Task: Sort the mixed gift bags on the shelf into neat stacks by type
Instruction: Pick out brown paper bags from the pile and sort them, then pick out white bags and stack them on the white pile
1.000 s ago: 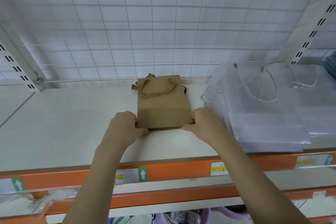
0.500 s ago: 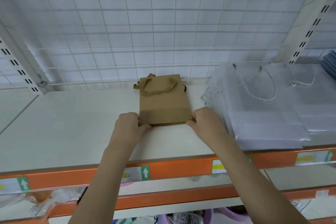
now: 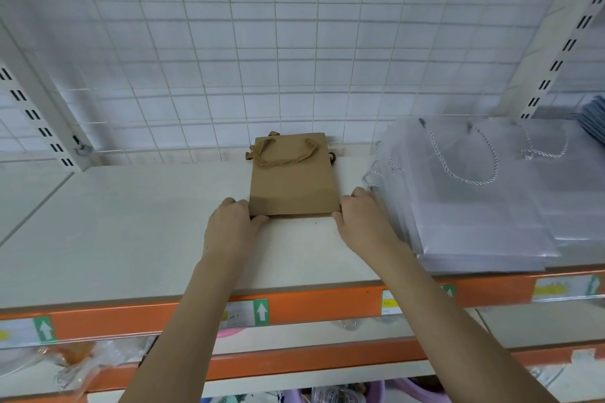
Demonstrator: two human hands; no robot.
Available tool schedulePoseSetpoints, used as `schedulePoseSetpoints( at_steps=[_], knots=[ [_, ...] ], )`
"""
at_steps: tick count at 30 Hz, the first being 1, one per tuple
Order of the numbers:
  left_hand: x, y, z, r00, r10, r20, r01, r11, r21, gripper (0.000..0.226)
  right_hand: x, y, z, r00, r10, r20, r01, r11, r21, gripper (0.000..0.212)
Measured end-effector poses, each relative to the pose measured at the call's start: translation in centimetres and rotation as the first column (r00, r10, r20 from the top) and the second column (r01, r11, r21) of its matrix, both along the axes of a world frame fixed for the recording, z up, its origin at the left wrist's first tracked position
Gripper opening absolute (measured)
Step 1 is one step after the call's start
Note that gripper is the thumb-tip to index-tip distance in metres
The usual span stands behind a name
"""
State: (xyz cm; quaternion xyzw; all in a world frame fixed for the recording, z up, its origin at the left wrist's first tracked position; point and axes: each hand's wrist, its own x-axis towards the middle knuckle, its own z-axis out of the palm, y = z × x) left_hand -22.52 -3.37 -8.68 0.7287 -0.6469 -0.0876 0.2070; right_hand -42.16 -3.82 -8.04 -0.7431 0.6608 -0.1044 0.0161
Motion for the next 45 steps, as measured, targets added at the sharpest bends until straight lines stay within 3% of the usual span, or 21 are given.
schedulePoseSetpoints(
  at_steps=[5,9,14,21,24,27,31,36,39,45],
  knots=[
    [0.5,0.4,-0.2,0.994,-0.011,-0.106,0.013,1.000,0.013,0.024,0.0,0.1,0.1,0.984,-0.043,0.172,0.033,0.998,0.059,0.015],
    [0.6,0.6,0.3,0.973,0.002,-0.231,0.008,0.999,0.045,0.019,0.0,0.0,-0.3,0.972,-0.068,0.226,0.051,0.996,0.079,0.035],
    [0.9,1.0,0.2,0.962,0.014,-0.273,-0.003,0.999,0.042,0.015,0.3,0.6,-0.2,0.974,-0.096,0.207,0.085,0.994,0.062,0.038],
    [0.7,0.5,0.7,0.979,0.064,-0.194,-0.046,0.994,0.096,0.030,0.3,1.1,0.3,0.973,-0.120,0.195,0.110,0.992,0.062,0.040],
    [0.6,0.9,1.3,0.988,0.105,-0.114,-0.086,0.984,0.157,0.034,-0.4,1.9,1.1,0.974,-0.096,0.204,0.086,0.994,0.061,0.017],
    [-0.5,1.7,2.1,0.995,0.101,-0.026,-0.099,0.992,0.075,0.060,-2.0,2.4,2.3,0.972,-0.061,0.225,0.059,0.998,0.017,0.029],
    [-4.9,2.4,3.6,0.999,0.001,0.041,0.000,1.000,-0.019,0.053,-5.6,3.3,4.3,0.955,-0.014,0.297,0.041,0.996,-0.084,0.034],
    [-12.8,3.1,4.2,0.961,-0.167,-0.221,0.169,0.986,-0.011,0.050,-13.1,4.9,5.4,0.947,-0.088,0.310,0.129,0.985,-0.115,0.033],
    [-17.7,3.7,4.0,0.916,-0.158,-0.369,0.188,0.981,0.046,0.059,-18.1,5.8,5.3,0.936,-0.211,0.283,0.239,0.969,-0.067,0.041],
    [-23.0,3.2,3.6,0.948,0.055,-0.315,0.024,0.970,0.240,0.066,-23.2,6.5,4.0,0.944,-0.238,0.229,0.217,0.970,0.113,0.043]
  ],
)
